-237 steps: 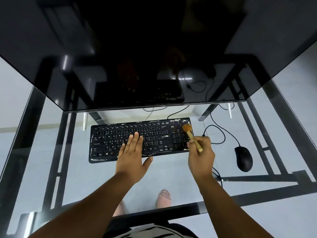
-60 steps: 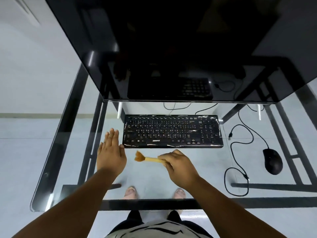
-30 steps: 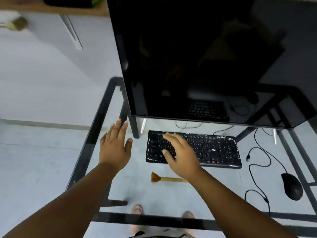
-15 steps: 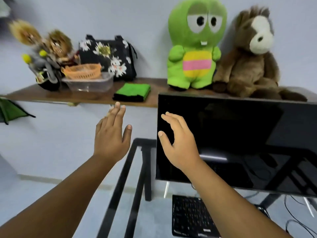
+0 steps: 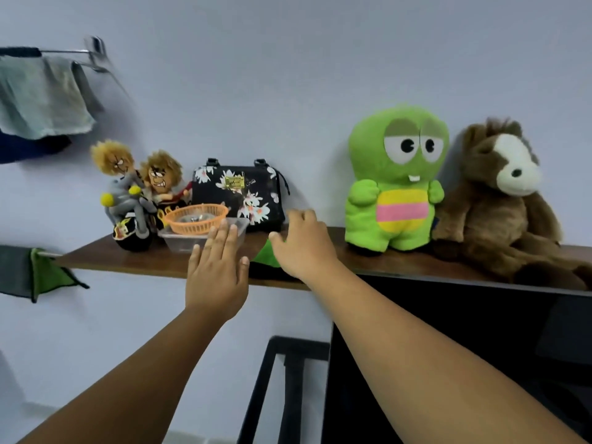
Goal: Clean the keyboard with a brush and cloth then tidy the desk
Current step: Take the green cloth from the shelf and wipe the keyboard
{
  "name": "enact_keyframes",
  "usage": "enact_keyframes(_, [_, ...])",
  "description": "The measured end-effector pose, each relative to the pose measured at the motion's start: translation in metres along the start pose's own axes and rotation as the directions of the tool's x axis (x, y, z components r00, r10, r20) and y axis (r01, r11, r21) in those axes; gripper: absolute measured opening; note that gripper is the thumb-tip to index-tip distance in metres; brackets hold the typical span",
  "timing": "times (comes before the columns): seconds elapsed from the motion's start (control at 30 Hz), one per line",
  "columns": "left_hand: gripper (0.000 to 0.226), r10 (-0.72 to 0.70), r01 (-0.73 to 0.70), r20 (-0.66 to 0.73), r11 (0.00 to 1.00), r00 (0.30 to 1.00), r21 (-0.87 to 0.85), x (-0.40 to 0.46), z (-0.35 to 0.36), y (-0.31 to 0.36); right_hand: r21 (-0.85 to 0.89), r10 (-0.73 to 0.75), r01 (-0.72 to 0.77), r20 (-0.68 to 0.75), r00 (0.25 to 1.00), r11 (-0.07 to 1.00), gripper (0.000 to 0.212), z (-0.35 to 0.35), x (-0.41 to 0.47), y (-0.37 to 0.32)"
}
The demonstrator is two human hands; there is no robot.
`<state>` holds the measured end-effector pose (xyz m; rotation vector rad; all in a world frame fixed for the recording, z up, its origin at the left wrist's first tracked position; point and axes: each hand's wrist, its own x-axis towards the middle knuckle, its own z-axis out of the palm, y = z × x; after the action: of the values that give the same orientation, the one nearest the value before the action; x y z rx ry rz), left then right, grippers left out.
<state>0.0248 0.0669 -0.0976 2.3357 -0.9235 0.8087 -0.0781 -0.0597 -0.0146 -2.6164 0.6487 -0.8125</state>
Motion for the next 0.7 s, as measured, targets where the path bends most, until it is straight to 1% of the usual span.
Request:
enact_keyframes(0.1, [0.064,-0.026,0.026,0.015,1.0,1.0,0.012,0.005,0.008,-0.01,-0.139,0.126,-0.108,0.135,0.983,0.984,0.061,0.015,0.016,-0.002])
enact_keyframes(0.23, [0.064,-0.034,0.034,0.005,0.999,0.999,0.016,0.006,0.014,-0.019,-0.235,0.264,-0.2,0.288,0.92,0.951,0.079,0.03,0.025,-0.004])
enact_keyframes(0.27, [0.064,-0.033,0.033,0.001,0.999,0.999,0.014,0.006,0.014,-0.02,-0.262,0.287,-0.209,0.308,0.907,0.942,0.082,0.032,0.026,-0.004])
enact_keyframes(0.33, [0.064,-0.034,0.034,-0.004,0.999,0.999,0.011,0.006,0.015,-0.024,-0.303,0.307,-0.214,0.305,0.902,0.929,0.084,0.037,0.028,-0.005])
enact_keyframes(0.53, [0.065,-0.036,0.036,0.002,0.999,0.999,-0.005,0.001,0.015,-0.031,-0.256,0.311,-0.24,0.287,0.906,0.936,0.061,0.043,0.035,-0.009])
enact_keyframes(0.7, [0.065,-0.034,0.034,0.012,0.999,0.999,-0.024,-0.005,0.015,-0.033,-0.267,0.198,-0.13,0.247,0.949,0.955,0.036,0.048,0.038,-0.009])
